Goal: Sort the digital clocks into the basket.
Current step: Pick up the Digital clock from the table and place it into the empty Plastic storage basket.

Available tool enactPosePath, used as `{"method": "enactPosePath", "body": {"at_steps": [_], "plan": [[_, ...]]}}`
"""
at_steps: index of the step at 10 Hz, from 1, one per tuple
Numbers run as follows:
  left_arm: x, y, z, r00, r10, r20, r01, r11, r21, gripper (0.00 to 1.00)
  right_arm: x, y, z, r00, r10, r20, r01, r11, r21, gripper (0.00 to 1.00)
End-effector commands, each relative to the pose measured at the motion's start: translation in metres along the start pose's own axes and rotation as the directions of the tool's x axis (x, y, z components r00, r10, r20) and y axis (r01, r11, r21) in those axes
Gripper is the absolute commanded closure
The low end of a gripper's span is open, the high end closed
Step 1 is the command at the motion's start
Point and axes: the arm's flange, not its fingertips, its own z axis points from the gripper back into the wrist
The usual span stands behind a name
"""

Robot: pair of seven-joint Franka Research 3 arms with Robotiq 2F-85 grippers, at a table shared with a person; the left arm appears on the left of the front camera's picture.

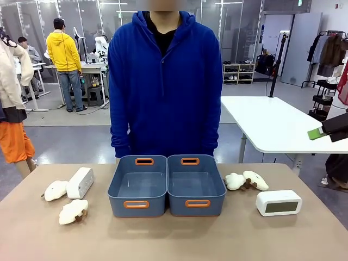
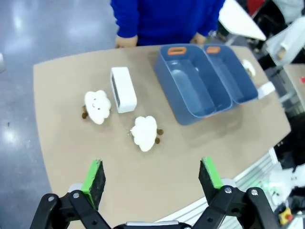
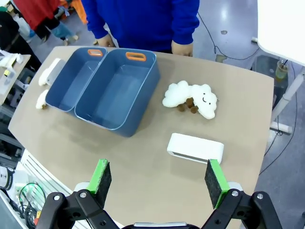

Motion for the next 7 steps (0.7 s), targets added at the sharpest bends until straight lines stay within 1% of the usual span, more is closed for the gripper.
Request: {"method": "enactPosePath", "body": {"at_steps": [1,7], "plan": [[0.001,-0.0058,-0.0033,0.999,-0.039,-0.019,0.039,0.999,-0.022,0.0,-0.0007,0.0017,-0.0017,1.0,0.007,-0.009,-0.007,1.0,0.0,0.0],[0.001,-0.0058,-0.0033,0.999,-0.039,-0.019,0.039,0.999,-0.022,0.0,-0.0007,0.0017,-0.0017,1.0,0.007,-0.009,-0.007,1.0,0.0,0.0]]}}
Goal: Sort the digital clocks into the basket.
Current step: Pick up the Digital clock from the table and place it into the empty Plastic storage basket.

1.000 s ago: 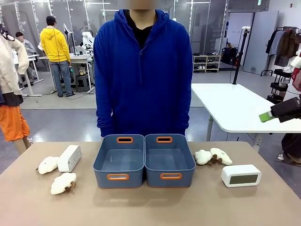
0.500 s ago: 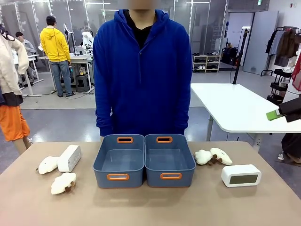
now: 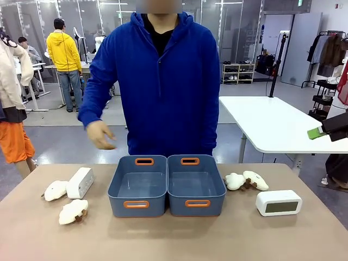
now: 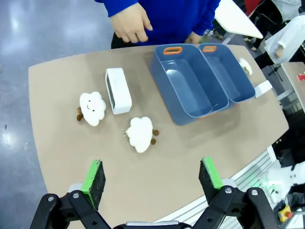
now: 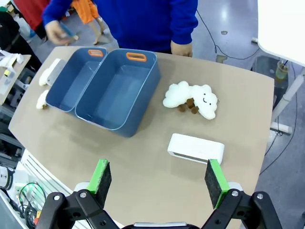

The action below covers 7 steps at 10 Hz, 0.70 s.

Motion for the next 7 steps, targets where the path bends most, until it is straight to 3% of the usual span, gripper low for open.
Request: {"method": "enactPosePath", "body": {"at_steps": [1,7], "plan": [[-0.0012,0.0013,0.0031,1.0,-0.016,-0.009,0.016,1.0,0.004,0.0,-0.001,0.0004,-0.001,1.0,0.004,-0.006,-0.004,1.0,-0.001,0.0],[-0.0012,0.0013,0.0031,1.0,-0.016,-0.009,0.016,1.0,0.004,0.0,-0.001,0.0004,-0.001,1.0,0.004,-0.006,-0.004,1.0,-0.001,0.0]]}}
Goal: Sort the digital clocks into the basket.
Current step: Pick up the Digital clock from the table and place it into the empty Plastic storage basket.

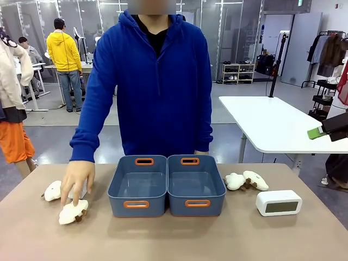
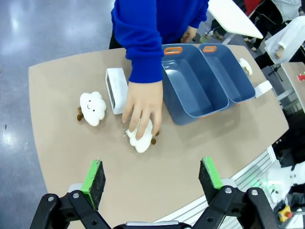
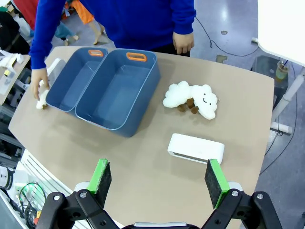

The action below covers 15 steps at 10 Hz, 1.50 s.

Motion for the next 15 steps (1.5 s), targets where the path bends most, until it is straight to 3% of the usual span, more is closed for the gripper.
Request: {"method": "enactPosePath", "body": {"at_steps": [1,15], "plan": [[-0.0011,0.0009,0.0029,1.0,-0.016,-0.009,0.016,1.0,0.004,0.0,-0.001,0.0004,-0.001,1.0,0.004,-0.006,-0.004,1.0,-0.001,0.0],[-0.0011,0.0009,0.0029,1.0,-0.016,-0.009,0.016,1.0,0.004,0.0,-0.001,0.0004,-0.001,1.0,0.004,-0.006,-0.004,1.0,-0.001,0.0]]}}
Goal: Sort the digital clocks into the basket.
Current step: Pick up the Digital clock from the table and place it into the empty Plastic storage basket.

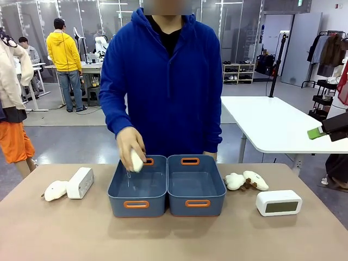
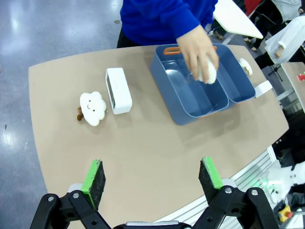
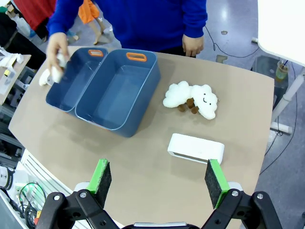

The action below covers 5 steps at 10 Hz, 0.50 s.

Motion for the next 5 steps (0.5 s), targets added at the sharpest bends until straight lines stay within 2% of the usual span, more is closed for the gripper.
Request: {"method": "enactPosePath", "body": {"at_steps": [1,5], "plan": [[-0.0011,0.0009,0.0029,1.0,-0.016,-0.009,0.016,1.0,0.003,0.0,-0.001,0.0004,-0.001,1.0,0.004,-0.006,-0.004,1.0,-0.001,0.0],[-0.0011,0.0009,0.0029,1.0,-0.016,-0.009,0.016,1.0,0.003,0.0,-0.001,0.0004,-0.001,1.0,0.004,-0.006,-0.004,1.0,-0.001,0.0]]}}
